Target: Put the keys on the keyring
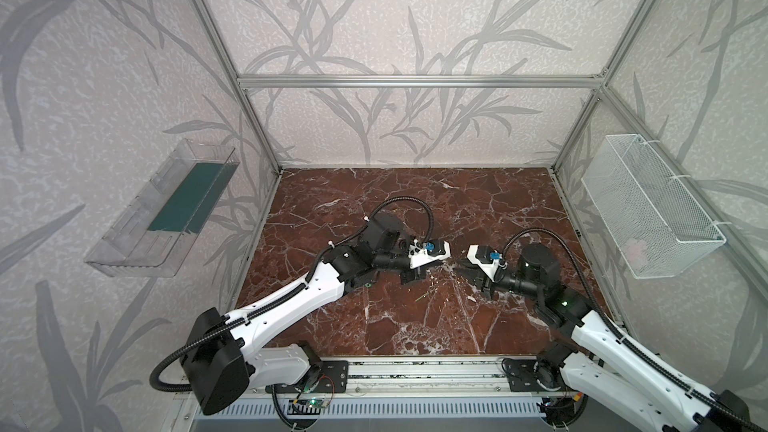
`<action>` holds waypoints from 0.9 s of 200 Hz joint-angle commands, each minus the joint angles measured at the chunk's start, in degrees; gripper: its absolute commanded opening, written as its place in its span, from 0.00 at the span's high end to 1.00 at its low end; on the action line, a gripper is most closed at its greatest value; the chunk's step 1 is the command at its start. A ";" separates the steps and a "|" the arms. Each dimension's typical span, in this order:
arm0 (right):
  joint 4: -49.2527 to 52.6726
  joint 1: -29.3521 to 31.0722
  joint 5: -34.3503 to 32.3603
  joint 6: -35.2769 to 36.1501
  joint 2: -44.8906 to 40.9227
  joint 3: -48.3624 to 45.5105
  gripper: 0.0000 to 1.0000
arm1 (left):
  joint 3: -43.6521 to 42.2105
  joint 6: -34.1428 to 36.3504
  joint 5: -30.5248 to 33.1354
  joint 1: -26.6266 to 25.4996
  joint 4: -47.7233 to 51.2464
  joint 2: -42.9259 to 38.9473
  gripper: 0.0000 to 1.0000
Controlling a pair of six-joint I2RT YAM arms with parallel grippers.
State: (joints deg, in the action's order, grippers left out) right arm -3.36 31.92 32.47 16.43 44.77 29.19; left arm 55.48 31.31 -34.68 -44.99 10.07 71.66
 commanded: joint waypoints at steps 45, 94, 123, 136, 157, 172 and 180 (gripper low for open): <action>-4.29 -0.10 4.24 -1.21 -0.13 2.71 0.78 | 2.88 1.47 -2.84 -0.20 -1.09 -0.44 1.00; -6.21 -0.10 5.14 -2.51 1.08 2.88 0.80 | 2.99 1.21 -3.10 -0.45 -1.37 -0.35 1.00; -6.84 0.16 5.50 -2.89 1.28 2.76 0.81 | 3.05 1.03 -3.45 -0.58 -1.64 -0.29 1.00; -7.13 0.16 5.57 -3.04 1.19 2.64 0.82 | 2.96 0.97 -3.51 -0.63 -1.65 -0.23 1.00; -7.32 0.22 5.85 -3.23 1.10 2.52 0.84 | 2.99 0.93 -3.67 -0.67 -1.79 -0.25 1.00; -7.71 0.26 5.94 -3.39 1.10 2.45 0.86 | 2.99 0.86 -3.85 -0.73 -1.91 -0.28 1.00; -7.59 0.33 6.19 -3.38 1.26 2.52 0.87 | 2.92 0.62 -3.88 -0.72 -2.26 -0.28 1.00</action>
State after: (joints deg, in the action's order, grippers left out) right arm -8.88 31.99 37.39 13.80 46.09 30.22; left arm 56.53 31.46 -36.99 -45.43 9.74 71.70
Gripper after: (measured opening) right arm 0.141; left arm 0.048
